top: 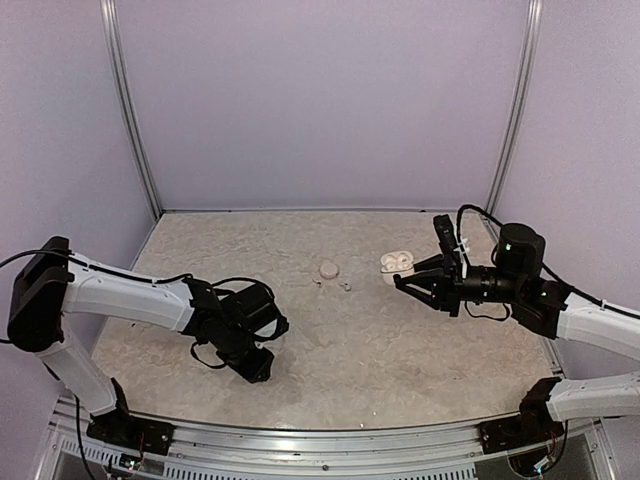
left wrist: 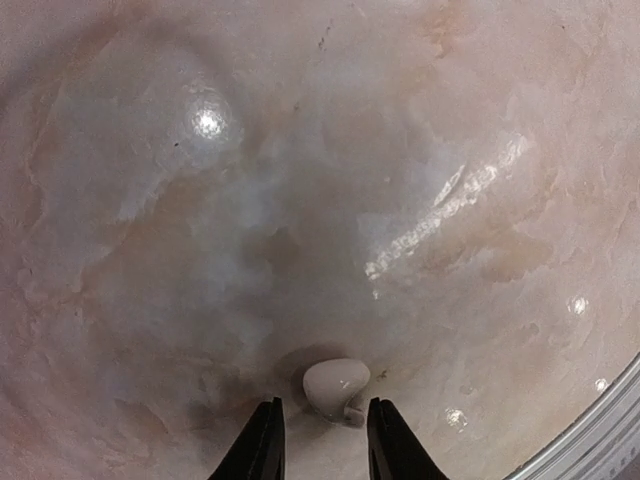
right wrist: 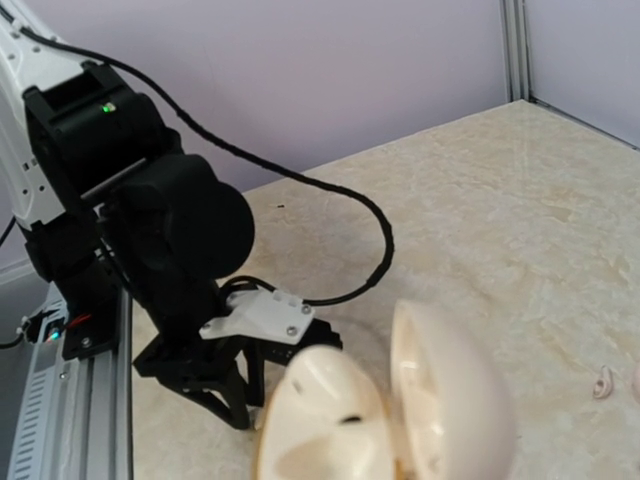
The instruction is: Insert the wireless bluetooth earbuds into the charging case
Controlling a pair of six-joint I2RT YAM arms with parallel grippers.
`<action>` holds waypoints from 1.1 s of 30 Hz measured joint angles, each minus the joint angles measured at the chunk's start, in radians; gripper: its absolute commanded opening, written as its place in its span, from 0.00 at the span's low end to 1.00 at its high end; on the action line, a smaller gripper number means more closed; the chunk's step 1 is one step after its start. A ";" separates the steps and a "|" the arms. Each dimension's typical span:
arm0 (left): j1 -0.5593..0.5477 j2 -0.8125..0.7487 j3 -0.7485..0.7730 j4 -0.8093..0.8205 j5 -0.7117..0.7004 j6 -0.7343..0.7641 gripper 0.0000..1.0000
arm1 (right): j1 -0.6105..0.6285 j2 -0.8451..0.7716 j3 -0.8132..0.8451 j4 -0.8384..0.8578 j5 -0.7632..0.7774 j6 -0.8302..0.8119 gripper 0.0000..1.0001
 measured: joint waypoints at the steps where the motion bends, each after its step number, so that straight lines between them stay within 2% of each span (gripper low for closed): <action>1: -0.002 0.005 0.016 -0.019 -0.009 0.000 0.33 | 0.000 0.000 0.001 -0.002 0.000 0.000 0.00; 11: -0.014 0.064 0.148 -0.121 -0.049 0.021 0.38 | 0.000 0.000 0.009 -0.013 -0.001 -0.003 0.00; 22: -0.016 0.116 0.181 -0.175 -0.049 0.043 0.37 | 0.000 0.000 0.009 -0.015 -0.003 -0.007 0.00; 33: -0.015 0.162 0.196 -0.177 -0.048 0.067 0.30 | 0.000 0.000 0.009 -0.015 -0.003 -0.015 0.00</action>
